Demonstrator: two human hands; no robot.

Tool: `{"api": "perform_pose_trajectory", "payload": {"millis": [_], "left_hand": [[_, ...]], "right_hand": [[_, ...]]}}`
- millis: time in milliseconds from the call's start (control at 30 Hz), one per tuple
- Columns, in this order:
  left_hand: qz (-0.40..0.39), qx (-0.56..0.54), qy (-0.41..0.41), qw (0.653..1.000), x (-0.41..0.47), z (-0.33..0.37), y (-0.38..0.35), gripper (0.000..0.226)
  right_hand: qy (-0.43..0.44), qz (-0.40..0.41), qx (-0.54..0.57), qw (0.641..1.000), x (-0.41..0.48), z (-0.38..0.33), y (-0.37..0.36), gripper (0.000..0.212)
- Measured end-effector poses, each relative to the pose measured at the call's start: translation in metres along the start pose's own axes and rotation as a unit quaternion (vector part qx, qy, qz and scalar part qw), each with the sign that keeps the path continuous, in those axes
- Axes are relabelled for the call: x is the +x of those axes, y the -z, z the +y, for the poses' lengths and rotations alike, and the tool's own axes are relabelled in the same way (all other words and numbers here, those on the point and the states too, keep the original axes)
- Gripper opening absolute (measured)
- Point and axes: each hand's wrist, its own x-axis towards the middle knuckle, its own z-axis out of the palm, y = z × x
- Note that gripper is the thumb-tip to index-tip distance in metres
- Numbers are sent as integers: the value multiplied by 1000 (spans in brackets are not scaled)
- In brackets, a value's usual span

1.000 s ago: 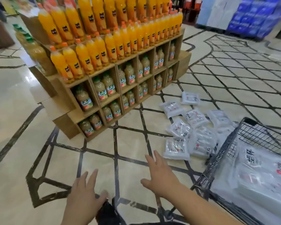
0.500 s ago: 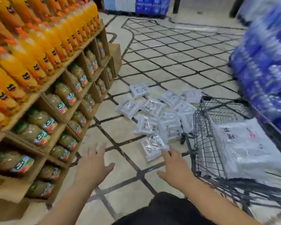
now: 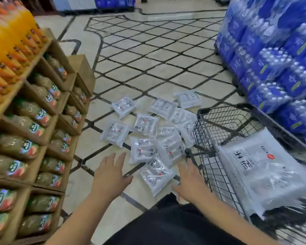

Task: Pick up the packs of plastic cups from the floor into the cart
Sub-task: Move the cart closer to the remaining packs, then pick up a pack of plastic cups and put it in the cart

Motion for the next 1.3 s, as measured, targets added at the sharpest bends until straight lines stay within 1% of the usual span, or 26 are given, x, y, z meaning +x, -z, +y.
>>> {"api": "perform_pose_trajectory", "payload": {"millis": [67, 200, 300, 400, 467, 600, 700, 767, 900, 1033, 1067, 1133, 1200, 1233, 1300], "left_hand": [[-16, 6, 12, 1000, 31, 6, 3, 90], [-22, 12, 44, 999, 82, 16, -6, 90], [-82, -8, 61, 995, 117, 24, -21, 87], [-117, -34, 85, 989, 155, 21, -44, 87], [-133, -69, 103, 983, 184, 14, -74, 87], [-174, -69, 110, 976, 242, 1, -168, 85], [-212, -80, 94, 970, 281, -16, -267, 82], [-239, -83, 99, 962, 301, -32, -342, 82], [-306, -85, 141, 938, 328, -57, -495, 90], [-358, -6, 103, 928, 336, -68, -630, 95], [-371, -5, 118, 921, 335, -68, -656, 95], [-372, -56, 190, 907, 332, -62, -695, 91], [-339, -162, 269, 887, 323, -54, -724, 92], [-321, -235, 305, 865, 317, -50, -734, 96], [-278, -384, 366, 801, 307, -40, -745, 107]], "right_hand": [[8, -19, -8, 1000, 43, 3, 18, 93], [30, -38, -40, 998, 119, 16, 50, 95], [31, -57, -46, 997, 166, 23, 58, 97], [-5, -91, -18, 996, 210, 27, 48, 98], [-39, -108, -9, 993, 243, 30, 27, 99], [-80, -137, -1, 987, 315, 40, -50, 97], [-112, -155, -1, 982, 371, 52, -131, 93], [-124, -170, -4, 978, 405, 63, -194, 87], [-104, -184, -42, 976, 468, 94, -319, 90], [-99, -172, -66, 978, 525, 127, -418, 93], [-93, -167, -68, 979, 534, 134, -438, 94], [-71, -160, -76, 982, 547, 147, -469, 97], [-55, -155, -72, 984, 554, 157, -490, 103], [-51, -150, -60, 986, 556, 161, -498, 106], [-49, -138, -15, 989, 559, 168, -507, 109]]}}
